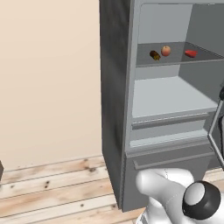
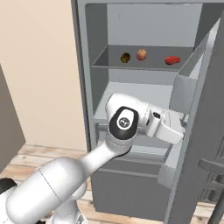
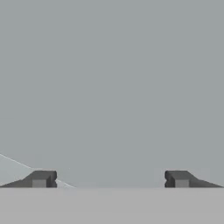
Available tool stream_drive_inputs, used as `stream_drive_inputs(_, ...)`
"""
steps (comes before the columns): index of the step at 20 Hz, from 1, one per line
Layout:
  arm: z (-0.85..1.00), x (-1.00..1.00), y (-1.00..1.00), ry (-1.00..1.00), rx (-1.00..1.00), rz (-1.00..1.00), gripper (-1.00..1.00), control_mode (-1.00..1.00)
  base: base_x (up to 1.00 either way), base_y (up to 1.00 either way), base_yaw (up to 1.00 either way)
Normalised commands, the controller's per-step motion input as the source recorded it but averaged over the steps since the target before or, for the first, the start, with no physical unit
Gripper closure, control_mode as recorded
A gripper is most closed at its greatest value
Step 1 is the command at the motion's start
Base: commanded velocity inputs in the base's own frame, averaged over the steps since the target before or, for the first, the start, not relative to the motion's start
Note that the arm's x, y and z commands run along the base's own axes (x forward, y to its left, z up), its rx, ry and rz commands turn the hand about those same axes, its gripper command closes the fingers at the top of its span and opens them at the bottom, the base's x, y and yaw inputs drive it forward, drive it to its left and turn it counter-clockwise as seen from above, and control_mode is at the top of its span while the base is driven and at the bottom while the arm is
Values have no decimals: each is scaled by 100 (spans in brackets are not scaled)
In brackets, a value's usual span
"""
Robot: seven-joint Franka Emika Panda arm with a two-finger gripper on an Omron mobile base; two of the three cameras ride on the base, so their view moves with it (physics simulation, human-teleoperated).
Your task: Open the fridge, remove the peach, sweet potato, and steak, and place them on any counter.
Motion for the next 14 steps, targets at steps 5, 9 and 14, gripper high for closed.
stream_drive_inputs(5, 21, 5, -14, 1, 12, 0, -100, -100, 0, 0, 0)
stream_drive_inputs(9, 74, 15, 41, -17, 28, 9, -100, -100, 0, 0, 0)
stream_drive_inputs(14, 69, 24, 66, -17, 34, 31, -100, -100, 0, 0, 0)
